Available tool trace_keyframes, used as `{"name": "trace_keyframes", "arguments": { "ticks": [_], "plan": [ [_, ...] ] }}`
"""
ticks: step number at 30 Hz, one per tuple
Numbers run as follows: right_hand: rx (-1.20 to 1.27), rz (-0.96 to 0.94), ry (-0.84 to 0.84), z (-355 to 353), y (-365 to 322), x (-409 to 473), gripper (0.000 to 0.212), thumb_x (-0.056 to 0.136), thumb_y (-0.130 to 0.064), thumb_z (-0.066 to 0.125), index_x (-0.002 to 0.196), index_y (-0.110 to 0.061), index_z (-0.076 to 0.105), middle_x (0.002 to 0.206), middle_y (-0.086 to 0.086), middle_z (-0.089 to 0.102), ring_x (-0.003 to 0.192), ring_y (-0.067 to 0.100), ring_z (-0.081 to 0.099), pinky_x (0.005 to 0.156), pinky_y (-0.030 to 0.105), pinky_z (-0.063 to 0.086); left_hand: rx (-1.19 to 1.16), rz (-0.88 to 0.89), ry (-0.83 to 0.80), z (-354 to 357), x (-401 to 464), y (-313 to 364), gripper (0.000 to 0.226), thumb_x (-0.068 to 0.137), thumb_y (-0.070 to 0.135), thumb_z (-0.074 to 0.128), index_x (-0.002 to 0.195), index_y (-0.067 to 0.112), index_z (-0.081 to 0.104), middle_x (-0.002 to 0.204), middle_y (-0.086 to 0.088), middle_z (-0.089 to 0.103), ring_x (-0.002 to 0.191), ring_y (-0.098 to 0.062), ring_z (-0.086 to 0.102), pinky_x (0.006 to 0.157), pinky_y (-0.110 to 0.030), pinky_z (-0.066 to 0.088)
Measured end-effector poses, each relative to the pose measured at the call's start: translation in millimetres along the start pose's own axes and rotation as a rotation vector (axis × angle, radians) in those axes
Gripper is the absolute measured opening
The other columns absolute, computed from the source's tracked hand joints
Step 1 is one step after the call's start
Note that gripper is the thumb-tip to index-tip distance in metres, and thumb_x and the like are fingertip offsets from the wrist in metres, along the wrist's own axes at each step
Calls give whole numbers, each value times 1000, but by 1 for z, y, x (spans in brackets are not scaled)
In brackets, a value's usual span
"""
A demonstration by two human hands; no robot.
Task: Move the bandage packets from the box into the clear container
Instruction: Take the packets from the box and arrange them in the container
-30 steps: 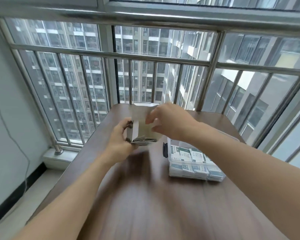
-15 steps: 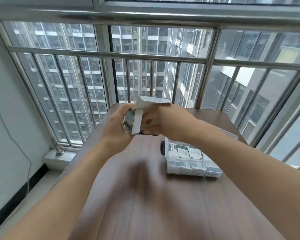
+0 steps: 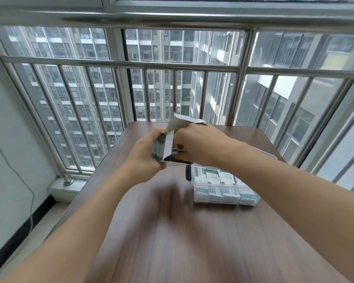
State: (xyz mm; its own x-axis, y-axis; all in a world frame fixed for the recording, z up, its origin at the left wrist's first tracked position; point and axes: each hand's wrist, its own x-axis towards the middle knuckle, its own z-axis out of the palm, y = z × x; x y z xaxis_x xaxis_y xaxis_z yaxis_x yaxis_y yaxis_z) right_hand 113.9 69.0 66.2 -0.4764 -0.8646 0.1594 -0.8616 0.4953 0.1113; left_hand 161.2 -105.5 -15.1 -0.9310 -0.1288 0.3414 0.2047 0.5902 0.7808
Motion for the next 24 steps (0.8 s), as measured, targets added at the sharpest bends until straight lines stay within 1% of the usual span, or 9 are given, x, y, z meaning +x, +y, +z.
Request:
{"name": "trace_keyframes", "arguments": {
  "ticks": [3, 5, 8, 10, 12, 14, 18, 20, 24],
  "plan": [
    [13, 84, -53, 6, -1, 8, 27, 95, -22, 62, 72, -20, 47, 69, -3, 53, 60, 19, 53, 64, 35, 54, -26, 2, 4, 2, 2, 2, 77, 57, 3, 74, 119, 45, 53, 103, 27, 59, 98, -22, 61, 84, -48, 58],
    [39, 134, -80, 9, -2, 10, 30, 97, -16, 58, 69, -19, 47, 62, -5, 47, 52, 12, 47, 57, 30, 46, -22, -3, 15, 3, 2, 4, 76, 55, 7, 74, 117, 45, 53, 103, 24, 59, 100, -23, 61, 81, -47, 58],
    [88, 174, -57, 8, 1, 10, 15, 96, -19, 60, 83, -12, 65, 69, 0, 51, 60, 22, 52, 57, 30, 40, -67, -67, 27, 3, 1, 1, 71, 53, 8, 80, 110, 42, 56, 97, 27, 62, 98, -19, 63, 75, -46, 62],
    [91, 158, 4, 7, 5, 11, 16, 94, -19, 63, 79, -17, 68, 69, -1, 49, 64, 27, 52, 57, 30, 38, -131, -134, 35, 5, 2, -3, 73, 52, 3, 84, 112, 37, 59, 104, 15, 68, 104, -15, 65, 78, -47, 63],
    [84, 146, 38, 6, 8, 13, 17, 93, -14, 63, 77, -18, 67, 73, -1, 52, 67, 27, 56, 58, 32, 42, -176, -202, 54, 8, 4, -8, 74, 53, -1, 86, 111, 35, 59, 110, 4, 69, 108, -14, 65, 81, -43, 63],
    [87, 143, 65, 1, 11, 13, 14, 94, -11, 64, 81, -11, 71, 79, 0, 60, 67, 22, 60, 62, 35, 52, -184, -246, 83, 10, 6, -14, 71, 54, -6, 88, 104, 35, 58, 111, 5, 69, 107, -10, 64, 84, -38, 60],
    [139, 148, 122, -18, 18, 8, 23, 97, -13, 63, 76, -5, 69, 83, 0, 68, 62, 15, 61, 65, 36, 59, -222, -312, 92, 14, 3, -29, 70, 54, -14, 88, 101, 29, 59, 111, 1, 68, 108, -17, 64, 85, -42, 60],
    [209, 165, 131, -26, 22, 4, 20, 99, -16, 61, 86, -9, 75, 91, 1, 71, 59, 10, 63, 60, 31, 60, -265, -339, 87, 19, -2, -40, 71, 56, -16, 88, 104, 28, 59, 113, -2, 69, 109, -22, 67, 87, -41, 59],
    [406, 238, 175, -35, 36, -8, 17, 97, -12, 63, 87, -4, 75, 98, 5, 70, 60, 18, 71, 53, 32, 61, -375, -385, 77, 25, -9, -50, 71, 60, -16, 87, 114, 19, 55, 123, -14, 66, 101, -19, 70, 77, -26, 61]
  ]
}}
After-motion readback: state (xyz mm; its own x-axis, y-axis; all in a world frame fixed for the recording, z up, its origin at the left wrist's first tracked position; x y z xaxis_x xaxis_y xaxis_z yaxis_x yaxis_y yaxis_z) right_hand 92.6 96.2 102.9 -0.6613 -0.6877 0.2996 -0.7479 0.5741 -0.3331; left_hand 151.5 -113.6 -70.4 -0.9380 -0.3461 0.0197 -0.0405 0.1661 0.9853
